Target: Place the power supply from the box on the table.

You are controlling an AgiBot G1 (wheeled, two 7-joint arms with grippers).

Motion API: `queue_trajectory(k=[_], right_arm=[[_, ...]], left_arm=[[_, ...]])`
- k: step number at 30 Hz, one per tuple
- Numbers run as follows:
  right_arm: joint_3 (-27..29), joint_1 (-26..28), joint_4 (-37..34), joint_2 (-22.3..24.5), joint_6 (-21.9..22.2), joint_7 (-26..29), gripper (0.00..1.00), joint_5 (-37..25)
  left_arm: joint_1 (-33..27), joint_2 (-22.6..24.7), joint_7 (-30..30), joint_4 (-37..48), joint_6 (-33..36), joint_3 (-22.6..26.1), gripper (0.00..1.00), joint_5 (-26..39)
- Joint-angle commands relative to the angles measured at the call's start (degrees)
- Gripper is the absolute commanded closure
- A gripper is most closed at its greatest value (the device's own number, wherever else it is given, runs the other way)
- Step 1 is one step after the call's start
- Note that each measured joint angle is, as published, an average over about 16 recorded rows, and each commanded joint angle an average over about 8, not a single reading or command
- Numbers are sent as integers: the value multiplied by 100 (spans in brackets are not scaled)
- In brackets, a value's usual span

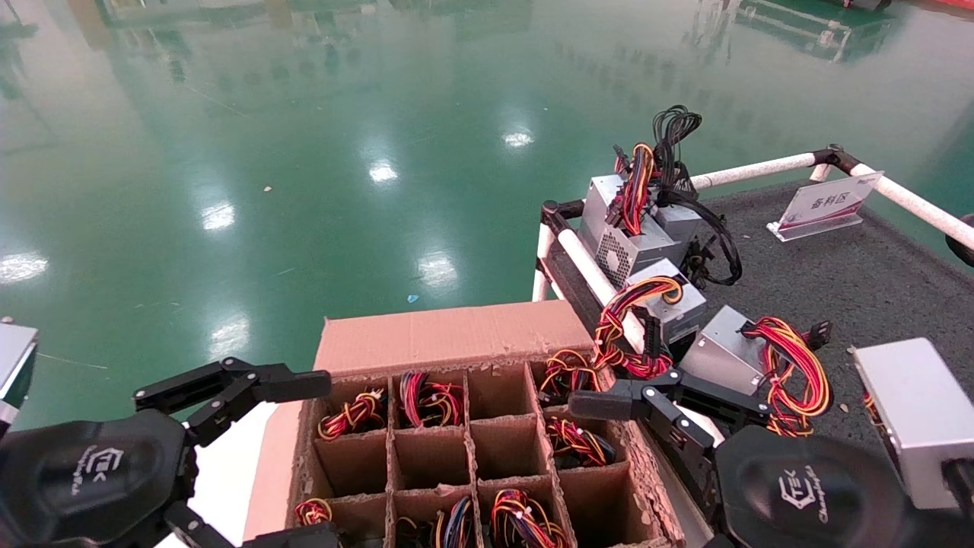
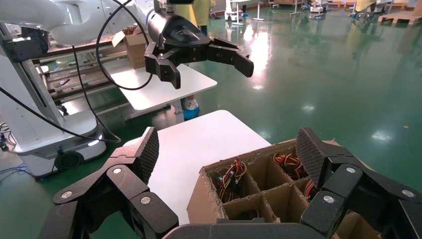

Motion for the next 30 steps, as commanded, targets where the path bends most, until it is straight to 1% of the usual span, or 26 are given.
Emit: queue_trajectory(k=[1, 2, 4, 5, 6, 7, 8, 30], right_arm=[[0, 0, 0, 0, 0, 0, 0, 0], [0, 0, 0, 0, 0, 0, 0, 0], [0, 0, 0, 0, 0, 0, 0, 0], [0, 0, 0, 0, 0, 0, 0, 0], [0, 0, 0, 0, 0, 0, 0, 0], [0, 0, 0, 0, 0, 0, 0, 0], [0, 0, 0, 0, 0, 0, 0, 0], [0, 0, 0, 0, 0, 0, 0, 0]], left_arm=[[0, 0, 0, 0, 0, 0, 55, 0], [0, 0, 0, 0, 0, 0, 62, 0], [0, 0, 0, 0, 0, 0, 72, 0], [0, 0, 0, 0, 0, 0, 84, 0], [0, 0, 0, 0, 0, 0, 93, 0], [0, 0, 0, 0, 0, 0, 98, 0], [0, 0, 0, 0, 0, 0, 100, 0], [0, 0, 0, 0, 0, 0, 100, 0]])
